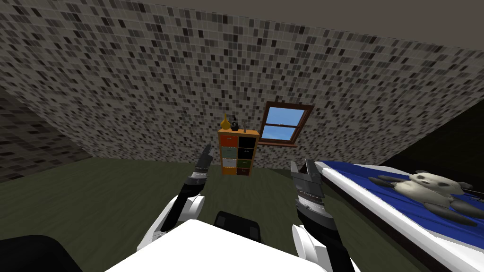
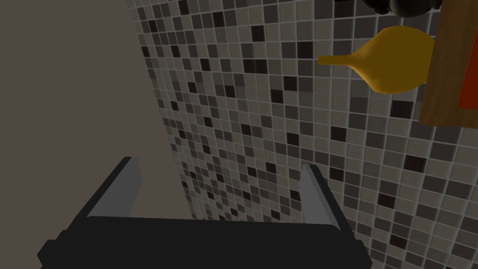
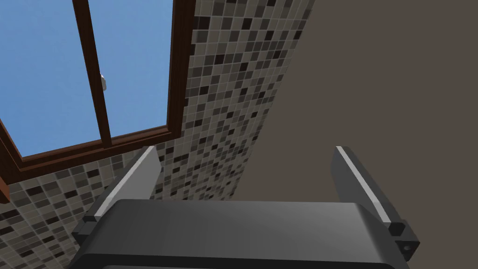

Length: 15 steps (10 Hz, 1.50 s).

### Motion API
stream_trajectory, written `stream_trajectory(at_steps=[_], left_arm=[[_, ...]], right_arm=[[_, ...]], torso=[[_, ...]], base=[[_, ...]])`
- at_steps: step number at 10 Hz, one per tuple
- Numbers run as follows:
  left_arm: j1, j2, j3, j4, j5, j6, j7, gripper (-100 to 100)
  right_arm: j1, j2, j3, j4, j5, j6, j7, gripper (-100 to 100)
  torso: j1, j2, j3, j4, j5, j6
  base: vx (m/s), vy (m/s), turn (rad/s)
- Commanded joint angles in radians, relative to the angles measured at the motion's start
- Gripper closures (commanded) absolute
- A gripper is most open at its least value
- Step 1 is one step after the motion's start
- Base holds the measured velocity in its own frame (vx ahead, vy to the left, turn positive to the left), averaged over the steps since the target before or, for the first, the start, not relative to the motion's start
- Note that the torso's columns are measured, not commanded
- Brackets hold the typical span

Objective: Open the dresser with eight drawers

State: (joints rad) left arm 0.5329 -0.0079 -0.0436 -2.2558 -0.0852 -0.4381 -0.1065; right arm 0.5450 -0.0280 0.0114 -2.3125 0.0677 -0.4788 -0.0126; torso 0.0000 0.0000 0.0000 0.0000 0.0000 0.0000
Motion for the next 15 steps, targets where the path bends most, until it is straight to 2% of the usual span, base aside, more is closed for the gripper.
stream_trajectory(at_steps=[1,9,10,12,15], left_arm=[[0.0,0.0,0.0,0.0,0.0,0.0,0.0,0],[0.0,0.0,0.0,0.0,0.0,0.0,0.0,0],[-0.003,0.036,0.0,-0.004,-0.001,0.012,-0.001,-100],[-0.01,0.083,0.0,-0.011,-0.002,0.037,-0.003,-100],[-0.025,0.134,-0.001,-0.025,-0.006,0.091,-0.007,-100]], right_arm=[[0.0,0.0,0.0,0.0,0.0,0.0,0.0,0],[0.0,0.0,0.0,0.0,0.0,0.0,0.0,0],[0.0,0.0,0.0,0.0,0.0,0.0,0.0,0],[0.0,0.0,0.0,0.0,0.0,0.0,0.0,0],[0.0,0.0,0.0,0.0,0.0,0.0,0.0,0]], torso=[[0.0,0.04,-0.082,0.041,0.0,0.0],[0.0,0.618,-1.234,0.617,0.0,0.0],[0.0,0.691,-1.382,0.691,0.0,0.0],[0.0,0.732,-1.472,0.733,0.0,0.0],[-0.002,0.736,-1.477,0.737,0.0,0.0]], base=[[0.0,0.0,0.0],[0.0,0.0,0.0],[0.031,-0.009,-0.016],[0.059,-0.016,-0.018],[0.098,-0.048,-0.026]])
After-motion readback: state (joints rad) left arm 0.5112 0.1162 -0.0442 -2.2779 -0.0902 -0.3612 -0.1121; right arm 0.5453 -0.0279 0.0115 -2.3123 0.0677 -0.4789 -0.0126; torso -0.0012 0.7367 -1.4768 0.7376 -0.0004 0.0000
